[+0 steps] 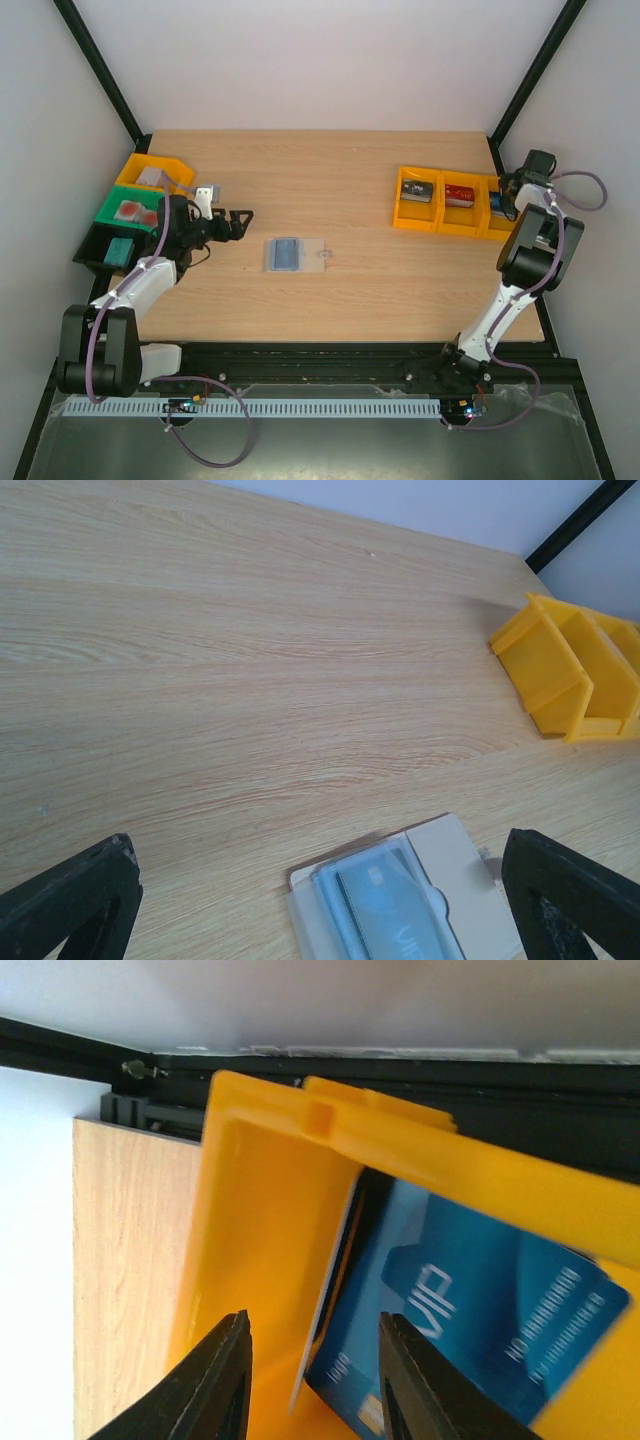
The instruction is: Take the credit cards out of the card holder
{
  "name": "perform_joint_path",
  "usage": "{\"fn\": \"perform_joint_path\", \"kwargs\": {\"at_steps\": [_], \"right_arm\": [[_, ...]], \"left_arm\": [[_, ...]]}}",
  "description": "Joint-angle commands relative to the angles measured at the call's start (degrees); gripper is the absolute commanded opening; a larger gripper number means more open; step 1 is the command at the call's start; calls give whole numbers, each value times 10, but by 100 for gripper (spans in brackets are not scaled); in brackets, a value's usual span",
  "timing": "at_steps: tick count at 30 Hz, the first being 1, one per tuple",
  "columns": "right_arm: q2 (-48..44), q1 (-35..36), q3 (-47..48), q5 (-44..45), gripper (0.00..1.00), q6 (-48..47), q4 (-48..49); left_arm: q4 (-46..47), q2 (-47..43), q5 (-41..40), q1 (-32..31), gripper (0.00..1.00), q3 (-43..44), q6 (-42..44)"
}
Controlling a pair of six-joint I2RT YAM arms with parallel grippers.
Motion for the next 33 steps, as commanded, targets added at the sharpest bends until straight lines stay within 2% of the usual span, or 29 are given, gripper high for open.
{"fn": "perform_joint_path", "kwargs": {"at_steps": [1, 17, 33], "right_arm": [[-46, -9, -33, 26, 34, 0, -22], [44, -10, 58, -18, 35, 2, -32], [9, -10, 10, 2, 37, -7, -35]], "left_arm": [[13, 1, 2, 5, 100, 2, 6], [5, 2, 2, 10, 100, 3, 8], [9, 5, 2, 11, 100, 2, 7]]}}
